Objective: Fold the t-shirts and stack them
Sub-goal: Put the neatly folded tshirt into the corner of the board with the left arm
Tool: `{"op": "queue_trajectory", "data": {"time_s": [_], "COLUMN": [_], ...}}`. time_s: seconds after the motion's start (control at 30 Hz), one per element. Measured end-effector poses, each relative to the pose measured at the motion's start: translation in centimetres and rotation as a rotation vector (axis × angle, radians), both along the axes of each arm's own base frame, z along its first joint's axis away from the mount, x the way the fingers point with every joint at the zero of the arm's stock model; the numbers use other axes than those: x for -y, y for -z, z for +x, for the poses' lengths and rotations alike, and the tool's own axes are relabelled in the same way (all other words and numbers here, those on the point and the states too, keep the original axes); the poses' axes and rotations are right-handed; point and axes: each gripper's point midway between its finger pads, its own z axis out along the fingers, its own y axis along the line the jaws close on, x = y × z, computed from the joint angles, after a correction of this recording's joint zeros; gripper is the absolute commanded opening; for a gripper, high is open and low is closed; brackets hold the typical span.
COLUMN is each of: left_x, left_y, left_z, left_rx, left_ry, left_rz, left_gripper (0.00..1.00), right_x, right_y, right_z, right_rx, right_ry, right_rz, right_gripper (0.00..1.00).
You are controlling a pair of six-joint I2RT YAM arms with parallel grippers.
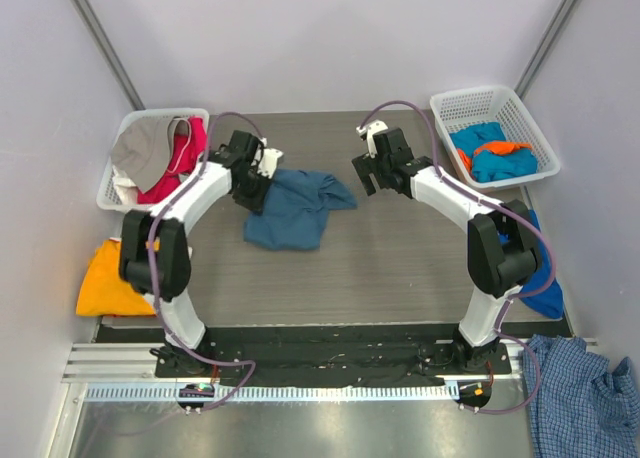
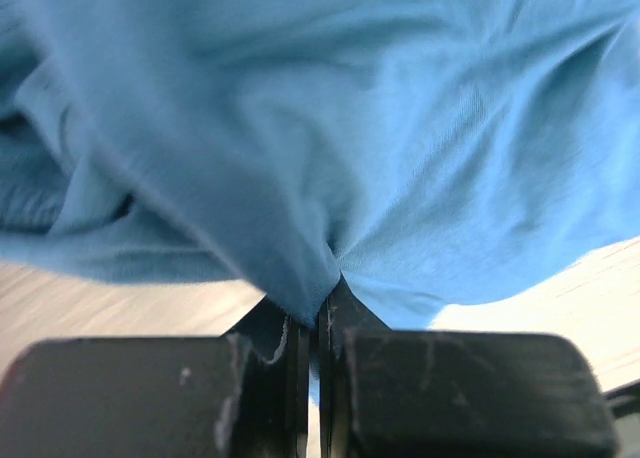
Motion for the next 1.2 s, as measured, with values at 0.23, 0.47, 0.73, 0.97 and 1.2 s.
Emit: {"op": "queue_trajectory", "data": {"time_s": [0.23,0.47,0.73,0.97,1.2], "left_x": [-6.6,-14.0,-20.3,-25.8,-30.1], "left_y": [-6.1,-8.1,-10.7,-13.9,-13.1], "left_z": [-2.0,-6.2,-11.5,-15.8,-19.3], "left_rx": [0.194,0.203,0.175,0.131,0.026], "left_ry": [-0.064,-0.129,-0.148,-0.208,-0.253], "left_rz": [0.155,0.336,0.518,0.622,0.700], "left_gripper": [0.00,0.00,0.00,0.00,0.00], "right_x": [-0.2,-0.5,-0.9,-1.2,-1.4], "right_y": [0.0,-0.1,-0.8,-0.8,-0.7], "right_z": [-0.1,-0.3,-0.5,-0.6,-0.7], "right_rx": [-0.005,-0.010,-0.005,-0.009,-0.015], "right_ry": [-0.008,-0.024,-0.042,-0.053,-0.063], "right_rz": [0.006,0.022,0.045,0.054,0.063], "right_gripper": [0.97,0.97,0.97,0.97,0.97]}}
